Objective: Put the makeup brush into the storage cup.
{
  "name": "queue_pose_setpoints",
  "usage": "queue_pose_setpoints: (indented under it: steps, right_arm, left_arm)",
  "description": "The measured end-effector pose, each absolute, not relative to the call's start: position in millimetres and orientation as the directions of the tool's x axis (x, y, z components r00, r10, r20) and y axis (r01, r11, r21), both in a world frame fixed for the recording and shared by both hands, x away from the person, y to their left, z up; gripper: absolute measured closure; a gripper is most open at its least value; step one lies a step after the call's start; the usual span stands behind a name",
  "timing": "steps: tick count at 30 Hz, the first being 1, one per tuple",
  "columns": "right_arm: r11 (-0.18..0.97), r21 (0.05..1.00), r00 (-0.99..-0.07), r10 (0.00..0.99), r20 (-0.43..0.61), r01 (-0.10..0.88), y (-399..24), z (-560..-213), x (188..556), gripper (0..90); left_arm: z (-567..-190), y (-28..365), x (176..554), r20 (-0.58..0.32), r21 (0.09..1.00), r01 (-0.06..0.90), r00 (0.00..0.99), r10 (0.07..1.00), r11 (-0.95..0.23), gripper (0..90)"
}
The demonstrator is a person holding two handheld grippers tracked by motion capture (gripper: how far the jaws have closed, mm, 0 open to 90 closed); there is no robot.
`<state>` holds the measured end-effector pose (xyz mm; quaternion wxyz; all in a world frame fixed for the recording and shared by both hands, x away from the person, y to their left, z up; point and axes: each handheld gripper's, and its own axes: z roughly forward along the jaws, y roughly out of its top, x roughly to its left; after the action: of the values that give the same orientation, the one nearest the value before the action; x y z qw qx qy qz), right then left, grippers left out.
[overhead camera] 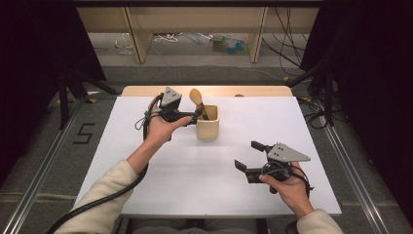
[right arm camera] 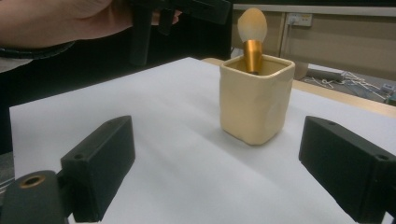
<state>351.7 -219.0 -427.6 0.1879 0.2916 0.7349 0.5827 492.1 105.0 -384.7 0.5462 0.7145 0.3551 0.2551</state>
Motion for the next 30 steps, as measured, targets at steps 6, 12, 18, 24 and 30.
queue_pose_setpoints:
  steps: [6,12,18,24,30]
  right_arm:
    - [0.155,0.966,-0.758,0.649,0.059,0.208,-219.0,-427.5,351.7,11.6]
    - [0.157,0.970,-0.758,0.651,0.038,0.183,-219.3,-428.0,353.4,11.6]
    - [0.160,0.964,-0.756,0.653,0.057,0.211,-218.6,-427.7,351.9,11.6]
    - [0.153,0.966,-0.753,0.655,0.059,0.208,-218.3,-427.9,352.1,11.6]
    - [0.155,0.967,-0.754,0.654,0.054,0.204,-218.3,-427.7,352.1,11.6]
  left_arm:
    - [-381.0,112.7,476.5,-0.002,0.966,0.200,0.641,0.768,-0.165,3.3]
    - [-381.1,125.7,462.4,0.005,0.968,0.189,0.644,0.765,-0.166,3.4]
    - [-387.2,137.2,449.7,-0.001,0.968,0.192,0.645,0.765,-0.161,3.9]
    - [-390.3,148.0,437.6,-0.007,0.970,0.189,0.650,0.760,-0.153,3.8]
    - [-392.8,157.4,425.2,-0.019,0.975,0.180,0.648,0.761,-0.129,4.0]
